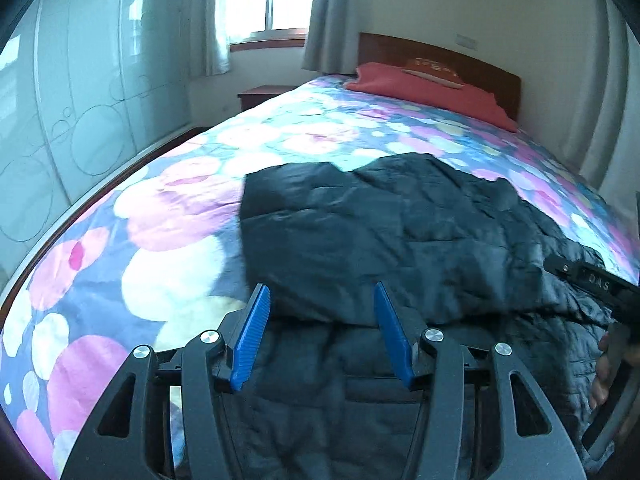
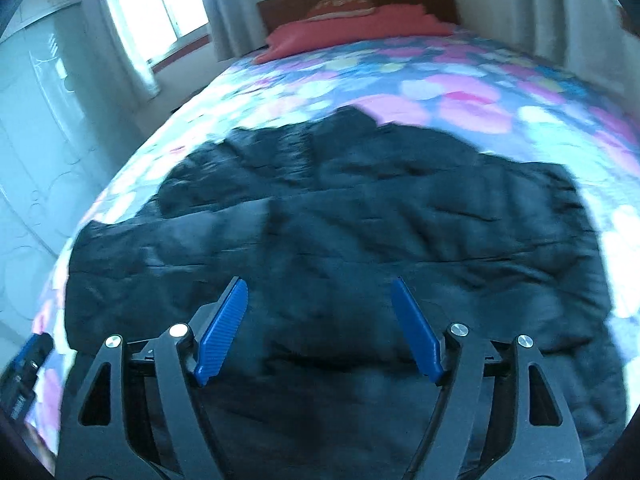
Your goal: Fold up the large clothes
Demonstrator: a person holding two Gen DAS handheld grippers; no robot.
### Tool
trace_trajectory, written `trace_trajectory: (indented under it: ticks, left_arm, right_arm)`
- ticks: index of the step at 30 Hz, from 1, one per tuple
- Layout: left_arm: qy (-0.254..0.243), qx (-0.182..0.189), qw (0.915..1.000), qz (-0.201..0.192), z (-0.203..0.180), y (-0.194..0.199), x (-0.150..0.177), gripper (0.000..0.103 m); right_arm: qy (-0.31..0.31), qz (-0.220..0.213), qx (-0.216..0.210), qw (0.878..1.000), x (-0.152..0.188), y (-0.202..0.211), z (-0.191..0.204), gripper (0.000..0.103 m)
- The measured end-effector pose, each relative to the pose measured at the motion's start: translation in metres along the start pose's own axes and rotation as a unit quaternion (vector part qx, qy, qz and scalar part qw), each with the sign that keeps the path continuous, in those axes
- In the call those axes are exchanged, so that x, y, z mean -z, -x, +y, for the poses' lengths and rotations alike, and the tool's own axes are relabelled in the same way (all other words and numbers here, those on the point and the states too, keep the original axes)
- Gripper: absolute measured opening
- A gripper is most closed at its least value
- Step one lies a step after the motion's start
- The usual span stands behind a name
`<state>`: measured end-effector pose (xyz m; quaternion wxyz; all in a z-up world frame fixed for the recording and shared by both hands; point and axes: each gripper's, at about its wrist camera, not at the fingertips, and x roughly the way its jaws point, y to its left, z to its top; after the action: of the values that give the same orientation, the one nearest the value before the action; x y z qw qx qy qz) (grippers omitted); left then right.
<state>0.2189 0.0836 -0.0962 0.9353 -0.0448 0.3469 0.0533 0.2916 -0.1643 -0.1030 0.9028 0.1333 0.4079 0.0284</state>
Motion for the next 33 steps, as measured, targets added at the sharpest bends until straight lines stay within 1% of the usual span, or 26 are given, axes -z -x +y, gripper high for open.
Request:
trace_trajectory:
  ticks: [1,2,3,4,5,6,7,8,10,13,14,17,18,20,24,25,26,27,28,30,31,33]
  left_arm:
    - [0.000,-0.002,1.0000,0.001,0.003,-0.001,0.001,0.054]
    - [0.000,-0.003,1.0000,0.002,0.005,-0.002,0.001,0.054]
    - [0.001,-0.003,1.0000,0.004,0.006,-0.004,0.002,0.054]
    - [0.002,-0.003,1.0000,0.005,0.009,-0.004,0.003,0.054]
    - [0.003,-0.002,1.0000,0.006,0.010,-0.005,0.003,0.054]
    - [0.003,-0.001,1.0000,0.006,0.010,-0.006,0.002,0.054]
    - [0.003,-0.001,1.0000,0.006,0.010,-0.005,0.002,0.054]
    - [0.002,0.001,1.0000,0.004,0.009,-0.005,0.000,0.054]
    - [0.001,0.003,1.0000,0.000,0.010,-0.005,-0.001,0.054]
    - [0.000,0.006,1.0000,-0.004,0.008,-0.005,-0.005,0.054]
    - [-0.002,0.007,1.0000,-0.004,0.006,-0.005,-0.006,0.054]
    - [-0.006,0.011,0.9999,-0.003,0.000,-0.010,-0.010,0.054]
    - [-0.008,0.014,0.9999,-0.002,-0.004,-0.012,-0.012,0.054]
    - [-0.012,0.017,0.9998,0.000,-0.008,-0.016,-0.014,0.054]
    - [-0.032,0.017,0.9993,0.008,-0.019,-0.029,-0.017,0.054]
    - [-0.034,0.017,0.9992,0.011,-0.021,-0.032,-0.017,0.054]
    - [-0.037,0.017,0.9990,0.016,-0.023,-0.037,-0.018,0.054]
    - [-0.038,0.017,0.9989,0.023,-0.024,-0.043,-0.020,0.054]
    - [-0.038,0.020,0.9987,0.028,-0.025,-0.047,-0.021,0.054]
    - [-0.036,0.022,0.9985,0.035,-0.026,-0.055,-0.025,0.054]
    - [-0.036,0.022,0.9985,0.036,-0.027,-0.058,-0.027,0.054]
    - [-0.034,0.023,0.9985,0.036,-0.028,-0.064,-0.034,0.054]
  right_arm:
    - [-0.004,0.009,-0.009,1.000,-0.001,-0.009,0.007,0.074]
    - [-0.009,0.019,-0.018,1.000,-0.002,-0.016,0.011,0.068]
    - [-0.011,0.028,-0.027,0.999,-0.001,-0.021,0.012,0.056]
    - [-0.009,0.046,-0.044,0.998,0.000,-0.030,0.017,0.028]
    - [-0.006,0.056,-0.052,0.997,0.001,-0.033,0.022,0.025]
    - [-0.003,0.057,-0.050,0.997,0.003,-0.033,0.026,0.022]
    - [0.003,0.049,-0.054,0.997,0.001,-0.029,0.027,0.014]
    - [0.006,0.044,-0.058,0.997,0.001,-0.025,0.028,0.013]
    - [0.005,0.026,-0.054,0.998,-0.003,-0.009,0.020,0.012]
    - [0.002,-0.011,-0.030,0.999,-0.010,0.016,-0.001,0.011]
    - [-0.002,-0.026,-0.012,1.000,-0.014,0.026,-0.015,0.011]
    - [-0.007,-0.046,0.032,0.998,-0.022,0.038,-0.047,0.011]
    - [-0.013,-0.048,0.046,0.998,-0.024,0.041,-0.060,0.011]
    - [-0.028,-0.042,0.059,0.997,-0.026,0.039,-0.084,0.011]
    - [-0.037,-0.008,0.069,0.997,-0.020,0.019,-0.116,0.012]
    - [-0.041,0.001,0.066,0.997,-0.018,0.013,-0.119,0.014]
    - [-0.044,0.009,0.065,0.997,-0.015,0.006,-0.122,0.018]
    - [-0.043,0.013,0.067,0.997,-0.013,0.002,-0.123,0.019]
    - [-0.040,0.016,0.071,0.997,-0.012,-0.001,-0.123,0.022]
    - [-0.042,0.016,0.076,0.996,-0.011,0.001,-0.121,0.030]
    - [-0.044,0.013,0.083,0.996,-0.012,0.005,-0.120,0.035]
    - [-0.046,-0.020,0.101,0.994,-0.016,0.021,-0.113,0.040]
